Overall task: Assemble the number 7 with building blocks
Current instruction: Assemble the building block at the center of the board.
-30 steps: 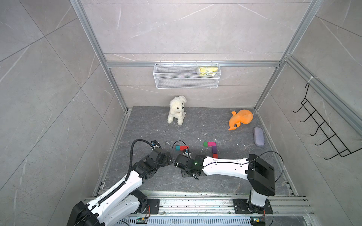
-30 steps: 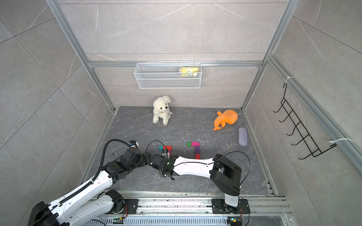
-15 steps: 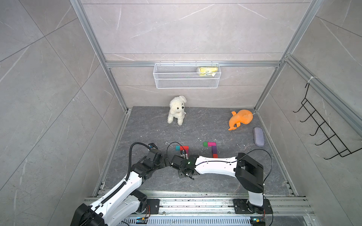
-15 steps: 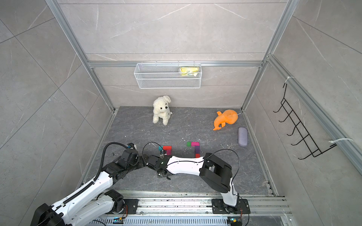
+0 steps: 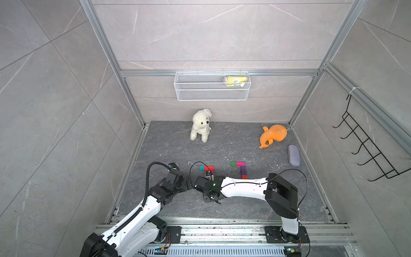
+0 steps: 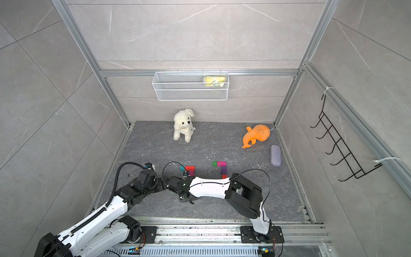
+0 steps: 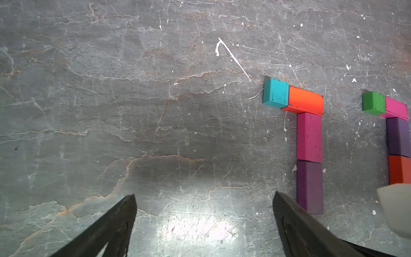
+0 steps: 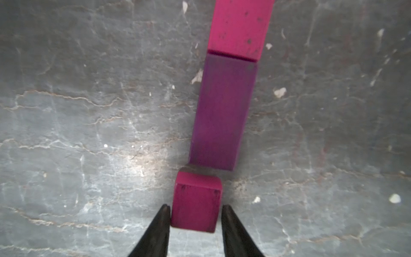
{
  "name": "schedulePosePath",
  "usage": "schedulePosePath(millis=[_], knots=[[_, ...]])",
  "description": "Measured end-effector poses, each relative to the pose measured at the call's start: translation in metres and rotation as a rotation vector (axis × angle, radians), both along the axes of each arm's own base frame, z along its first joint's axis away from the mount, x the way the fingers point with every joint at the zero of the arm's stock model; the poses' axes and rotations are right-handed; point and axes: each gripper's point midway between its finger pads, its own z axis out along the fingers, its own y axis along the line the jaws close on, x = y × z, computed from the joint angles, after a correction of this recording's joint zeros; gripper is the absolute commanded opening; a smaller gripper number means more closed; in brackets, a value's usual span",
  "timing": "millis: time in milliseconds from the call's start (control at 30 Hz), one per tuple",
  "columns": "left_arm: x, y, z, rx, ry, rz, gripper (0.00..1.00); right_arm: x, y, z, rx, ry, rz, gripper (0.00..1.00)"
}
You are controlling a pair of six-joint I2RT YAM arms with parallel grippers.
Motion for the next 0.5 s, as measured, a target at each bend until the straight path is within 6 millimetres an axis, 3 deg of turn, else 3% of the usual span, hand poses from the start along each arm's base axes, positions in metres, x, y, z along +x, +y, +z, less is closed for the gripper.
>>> schedulePosePath(millis=[500], knots=[[-0.0009,0.0006,0.0014,-0.002,-0.010,-0.004,1.00,0.0012,-0.0018,-0.0053,-0.003,0.020,-0.010,0.32]])
